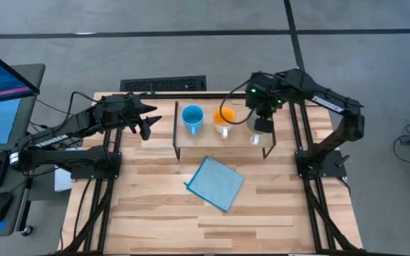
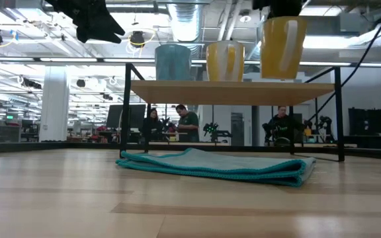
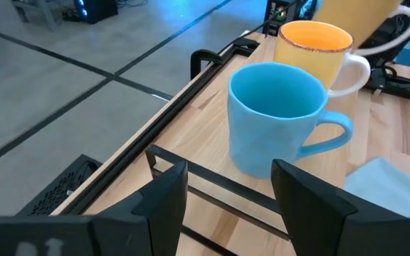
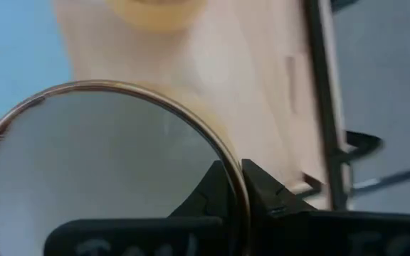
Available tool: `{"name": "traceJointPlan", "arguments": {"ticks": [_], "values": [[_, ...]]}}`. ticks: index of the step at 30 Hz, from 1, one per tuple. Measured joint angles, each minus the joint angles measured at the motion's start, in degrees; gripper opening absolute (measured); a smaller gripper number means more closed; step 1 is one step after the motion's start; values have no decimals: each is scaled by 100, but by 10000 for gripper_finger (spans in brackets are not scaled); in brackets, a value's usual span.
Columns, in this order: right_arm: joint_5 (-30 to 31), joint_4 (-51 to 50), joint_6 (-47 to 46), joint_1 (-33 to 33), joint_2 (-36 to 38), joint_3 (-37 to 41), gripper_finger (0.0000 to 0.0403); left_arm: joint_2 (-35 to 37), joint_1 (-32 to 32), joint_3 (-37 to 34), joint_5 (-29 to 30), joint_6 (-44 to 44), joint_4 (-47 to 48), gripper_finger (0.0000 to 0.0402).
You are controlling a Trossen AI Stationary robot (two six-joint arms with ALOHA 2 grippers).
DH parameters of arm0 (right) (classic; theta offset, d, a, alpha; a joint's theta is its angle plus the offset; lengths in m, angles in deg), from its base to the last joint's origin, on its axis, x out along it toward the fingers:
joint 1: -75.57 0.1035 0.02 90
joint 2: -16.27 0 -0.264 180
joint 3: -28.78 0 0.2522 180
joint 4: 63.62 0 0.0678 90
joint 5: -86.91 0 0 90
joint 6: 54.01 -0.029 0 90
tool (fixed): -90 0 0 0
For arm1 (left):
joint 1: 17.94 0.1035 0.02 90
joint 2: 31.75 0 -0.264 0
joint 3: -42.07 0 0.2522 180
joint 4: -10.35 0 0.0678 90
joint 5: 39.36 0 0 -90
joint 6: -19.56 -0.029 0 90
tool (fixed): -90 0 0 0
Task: Stack small to large cups/mugs on shelf
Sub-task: Put the light yellow mug on the shelf
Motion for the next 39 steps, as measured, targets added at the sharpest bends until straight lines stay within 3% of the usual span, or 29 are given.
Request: {"name": "traceJointPlan", "arguments": {"ticks": [7,34,39], "values": [[-183,-33,196,-12,-344,-195,26,0,0,0,2,0,9,195],[-209,-38,166,-430,-342,-195,26,0,-1,-2,-31,-125,291,195],[-451,-38,174,-510,-342,-191,26,0,0,-2,-32,-125,289,195]]}}
